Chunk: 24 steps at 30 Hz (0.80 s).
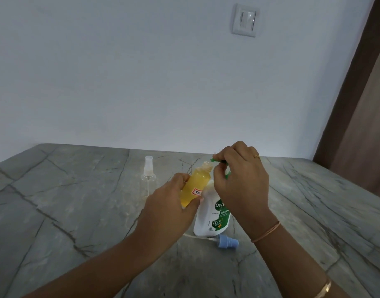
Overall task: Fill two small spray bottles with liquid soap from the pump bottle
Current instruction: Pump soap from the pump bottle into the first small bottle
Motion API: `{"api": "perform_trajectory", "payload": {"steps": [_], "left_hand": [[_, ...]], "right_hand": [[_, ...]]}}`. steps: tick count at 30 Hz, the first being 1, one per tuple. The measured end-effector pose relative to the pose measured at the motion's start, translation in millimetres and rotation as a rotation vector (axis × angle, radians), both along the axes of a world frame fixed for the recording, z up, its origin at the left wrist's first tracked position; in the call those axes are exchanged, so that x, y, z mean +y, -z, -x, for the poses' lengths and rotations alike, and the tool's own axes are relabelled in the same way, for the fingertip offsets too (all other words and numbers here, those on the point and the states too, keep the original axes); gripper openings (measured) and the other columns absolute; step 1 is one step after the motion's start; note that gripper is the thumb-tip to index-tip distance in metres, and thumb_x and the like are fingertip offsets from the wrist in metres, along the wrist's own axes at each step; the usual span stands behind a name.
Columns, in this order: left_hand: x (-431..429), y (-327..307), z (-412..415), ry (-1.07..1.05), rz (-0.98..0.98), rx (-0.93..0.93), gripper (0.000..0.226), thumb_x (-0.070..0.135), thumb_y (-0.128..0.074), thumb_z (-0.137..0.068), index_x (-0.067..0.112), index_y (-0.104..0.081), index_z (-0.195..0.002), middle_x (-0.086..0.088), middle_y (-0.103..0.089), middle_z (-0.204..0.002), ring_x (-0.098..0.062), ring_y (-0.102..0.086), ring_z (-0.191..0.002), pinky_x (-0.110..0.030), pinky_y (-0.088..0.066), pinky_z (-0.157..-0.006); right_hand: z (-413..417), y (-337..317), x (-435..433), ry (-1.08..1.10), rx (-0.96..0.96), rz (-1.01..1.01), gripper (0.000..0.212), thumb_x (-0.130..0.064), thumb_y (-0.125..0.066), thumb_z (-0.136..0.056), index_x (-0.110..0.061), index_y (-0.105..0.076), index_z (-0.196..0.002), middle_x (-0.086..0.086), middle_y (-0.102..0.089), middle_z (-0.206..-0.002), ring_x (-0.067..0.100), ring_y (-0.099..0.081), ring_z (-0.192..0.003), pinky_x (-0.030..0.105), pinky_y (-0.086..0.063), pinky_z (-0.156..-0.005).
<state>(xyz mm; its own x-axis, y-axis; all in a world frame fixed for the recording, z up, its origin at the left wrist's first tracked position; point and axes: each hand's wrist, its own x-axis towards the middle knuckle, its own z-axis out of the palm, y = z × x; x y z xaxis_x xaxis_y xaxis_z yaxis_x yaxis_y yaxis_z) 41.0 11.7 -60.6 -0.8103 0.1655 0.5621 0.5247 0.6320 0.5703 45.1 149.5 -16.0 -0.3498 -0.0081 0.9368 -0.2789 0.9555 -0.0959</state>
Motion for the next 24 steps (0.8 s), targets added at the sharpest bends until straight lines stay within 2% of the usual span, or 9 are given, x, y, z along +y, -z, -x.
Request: {"api": "perform_trajectory", "payload": {"steps": [5, 10, 13, 17, 21, 24], "left_hand": [[0.8, 0.5, 0.6, -0.008, -0.005, -0.014, 0.046, 0.049, -0.056, -0.081, 0.03, -0.044, -0.121, 0.012, -0.058, -0.119, -0.01, -0.058, -0.101, -0.017, -0.037, -0.08], [1.2, 0.9, 0.4, -0.012, 0.004, 0.001, 0.046, 0.049, -0.056, -0.081, 0.03, -0.044, -0.121, 0.011, -0.058, -0.119, -0.01, -0.058, -0.1, -0.016, -0.036, -0.079], [-0.1, 0.5, 1.2, -0.005, -0.005, 0.017, 0.046, 0.048, -0.057, -0.081, 0.03, -0.045, -0.12, 0.011, -0.059, -0.117, -0.005, -0.055, -0.093, -0.015, -0.037, -0.077], [-0.4, 1.0, 1.5, 0.011, -0.009, 0.019, 0.043, 0.049, -0.056, -0.081, 0.03, -0.046, -0.119, 0.012, -0.06, -0.115, -0.001, -0.05, -0.086, -0.006, -0.034, -0.072], [0.6, -0.4, -0.4, 0.013, -0.016, 0.004, 0.044, 0.049, -0.055, -0.081, 0.03, -0.046, -0.119, 0.012, -0.06, -0.117, -0.007, -0.058, -0.096, -0.014, -0.037, -0.077], [0.1, -1.2, -0.6, 0.01, -0.015, 0.017, 0.043, 0.048, -0.055, -0.082, 0.03, -0.046, -0.119, 0.013, -0.059, -0.116, -0.004, -0.054, -0.091, -0.009, -0.035, -0.075]], "right_hand": [[0.6, -3.2, 0.2, 0.004, -0.02, 0.009, 0.012, -0.007, -0.056, -0.069, -0.011, -0.065, -0.075, 0.003, -0.058, -0.074, 0.021, -0.054, -0.069, 0.024, -0.037, -0.046], [1.7, -0.2, -0.1, 0.003, 0.005, -0.004, 0.018, -0.012, -0.047, -0.075, -0.01, -0.065, -0.074, 0.004, -0.057, -0.073, 0.022, -0.054, -0.068, 0.025, -0.038, -0.045], [0.7, 0.9, -1.5, -0.002, 0.017, -0.008, 0.024, -0.016, -0.042, -0.075, -0.01, -0.065, -0.073, 0.004, -0.057, -0.072, 0.022, -0.053, -0.068, 0.024, -0.036, -0.046], [-1.2, -0.2, -0.9, -0.003, 0.025, -0.002, 0.022, -0.014, -0.044, -0.074, -0.011, -0.066, -0.072, 0.003, -0.057, -0.071, 0.021, -0.053, -0.068, 0.022, -0.034, -0.046], [-1.4, 0.4, -1.3, 0.003, 0.041, -0.008, 0.019, -0.011, -0.047, -0.073, -0.011, -0.066, -0.072, 0.002, -0.057, -0.07, 0.021, -0.053, -0.067, 0.022, -0.032, -0.047], [-1.6, 0.6, -1.8, 0.009, 0.033, -0.013, 0.016, -0.009, -0.05, -0.072, -0.011, -0.066, -0.071, 0.002, -0.056, -0.07, 0.02, -0.053, -0.067, 0.021, -0.032, -0.047]]}}
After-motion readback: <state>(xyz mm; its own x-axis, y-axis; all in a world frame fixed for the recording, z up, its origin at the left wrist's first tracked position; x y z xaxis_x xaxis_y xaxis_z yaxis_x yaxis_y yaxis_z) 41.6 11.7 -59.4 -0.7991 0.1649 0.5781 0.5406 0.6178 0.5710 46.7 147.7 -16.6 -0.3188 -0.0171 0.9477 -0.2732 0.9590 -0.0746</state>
